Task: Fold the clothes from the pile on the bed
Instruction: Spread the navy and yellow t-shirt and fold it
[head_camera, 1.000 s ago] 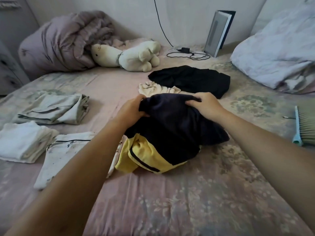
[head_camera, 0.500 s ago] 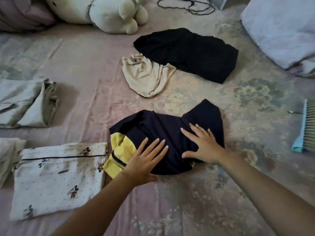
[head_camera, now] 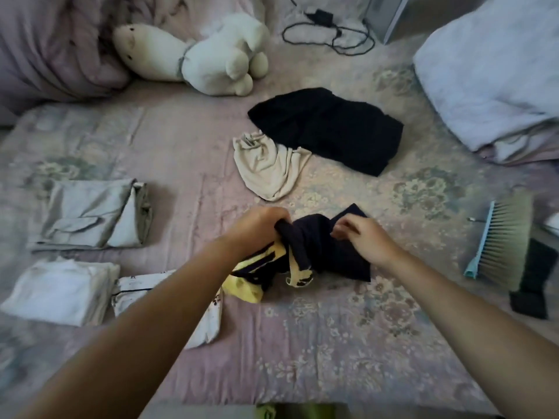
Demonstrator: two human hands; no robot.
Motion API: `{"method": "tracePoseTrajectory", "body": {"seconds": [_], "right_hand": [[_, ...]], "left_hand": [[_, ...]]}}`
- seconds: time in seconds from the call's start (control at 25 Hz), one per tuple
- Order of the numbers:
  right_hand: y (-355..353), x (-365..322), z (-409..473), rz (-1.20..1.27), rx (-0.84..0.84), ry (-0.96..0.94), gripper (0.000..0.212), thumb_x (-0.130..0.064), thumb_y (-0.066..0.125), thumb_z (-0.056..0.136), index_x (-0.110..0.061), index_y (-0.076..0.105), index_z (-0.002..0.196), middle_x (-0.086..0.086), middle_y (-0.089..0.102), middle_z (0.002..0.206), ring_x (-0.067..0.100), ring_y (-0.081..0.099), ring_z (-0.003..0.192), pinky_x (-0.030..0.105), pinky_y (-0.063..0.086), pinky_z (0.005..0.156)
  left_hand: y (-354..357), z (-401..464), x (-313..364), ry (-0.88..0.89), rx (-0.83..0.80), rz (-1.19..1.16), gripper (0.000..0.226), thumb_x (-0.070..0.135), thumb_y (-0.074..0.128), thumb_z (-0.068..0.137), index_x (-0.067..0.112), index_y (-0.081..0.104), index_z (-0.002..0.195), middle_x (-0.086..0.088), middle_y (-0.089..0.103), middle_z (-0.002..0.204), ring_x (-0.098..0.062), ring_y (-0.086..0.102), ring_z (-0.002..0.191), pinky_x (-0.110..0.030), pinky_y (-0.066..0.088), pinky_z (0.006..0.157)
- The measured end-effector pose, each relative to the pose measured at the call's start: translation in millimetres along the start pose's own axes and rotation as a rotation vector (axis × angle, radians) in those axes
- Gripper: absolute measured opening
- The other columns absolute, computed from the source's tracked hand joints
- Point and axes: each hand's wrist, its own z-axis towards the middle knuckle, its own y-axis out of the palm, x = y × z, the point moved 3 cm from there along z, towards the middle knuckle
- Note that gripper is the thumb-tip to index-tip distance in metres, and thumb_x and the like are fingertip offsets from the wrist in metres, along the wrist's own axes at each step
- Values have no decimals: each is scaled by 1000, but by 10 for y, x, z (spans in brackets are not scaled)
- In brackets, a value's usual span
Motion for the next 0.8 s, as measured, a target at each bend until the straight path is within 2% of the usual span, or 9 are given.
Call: {"method": "tracePoseTrajectory", "body": {"seconds": [0.04,0.12,0.2,0.36,0.44,0.56,0.68,0.76,0.8], "right_hand": [[-127,-244,-89,19,-46,-26,5,-23,61,91,-24,62,95,-9,66,98,6,61,97,34,47,97],[-253,-828,-373,12,-192,-93,40,-30,73,80,-24,57,117,-8,61,118,5,55,110,27,44,99],[-302,-1398,-635,66,-165,-161,57,-31,78,75,-22,52,124,-6,59,121,7,55,110,26,46,94],[-858,-2416,-871,265,198,-272,8,-19,69,84,-17,62,88,0,63,82,13,58,76,30,43,70],[-1305,-2876,-1008,291,243,-279,7,-17,70,84,-14,63,82,3,61,77,12,54,71,26,38,64],[-1881,-3541,-1235,260,225,-331,22,-22,78,73,-11,62,83,1,64,74,10,59,69,14,41,58],[-2228,-4077,-1369,115,118,-301,35,-45,79,57,-17,69,75,2,67,75,16,62,77,24,45,75],[-2324,-4311,-1435,47,82,-291,49,-59,74,52,-18,71,78,-3,67,71,15,62,86,30,42,94],[-2338,-4406,-1467,38,96,-303,51,-62,70,54,-18,70,79,-8,64,62,11,61,81,28,41,95]], "left_hand": [[-303,54,177,-67,-19,13,21,-6,58,75,4,71,88,-10,69,84,-19,60,79,-20,40,68],[-961,117,641,-91,-49,5,11,1,66,76,4,71,86,-9,68,83,-14,57,78,-21,42,69],[-1616,144,1130,-73,-4,-61,5,8,72,75,6,70,79,-6,66,72,-7,56,67,-23,45,65],[-2630,27,1755,-70,91,-139,14,14,79,71,15,66,66,6,56,56,2,47,49,-19,42,57],[-3046,-124,1910,-86,110,-147,19,20,82,69,8,68,71,7,53,50,-1,45,44,-21,40,50],[-3510,-372,2107,-105,139,-236,22,21,82,70,6,65,73,9,50,47,-2,42,40,-16,34,44],[-3818,-525,2184,-85,255,-383,24,20,77,76,1,66,86,-2,55,63,-6,49,49,-17,39,52],[-3958,-589,2172,-88,313,-399,20,23,74,79,6,68,86,2,57,62,-3,51,49,-14,42,52],[-4014,-616,2173,-89,342,-393,16,27,73,80,12,68,81,5,56,58,-2,50,48,-14,41,51]]}}
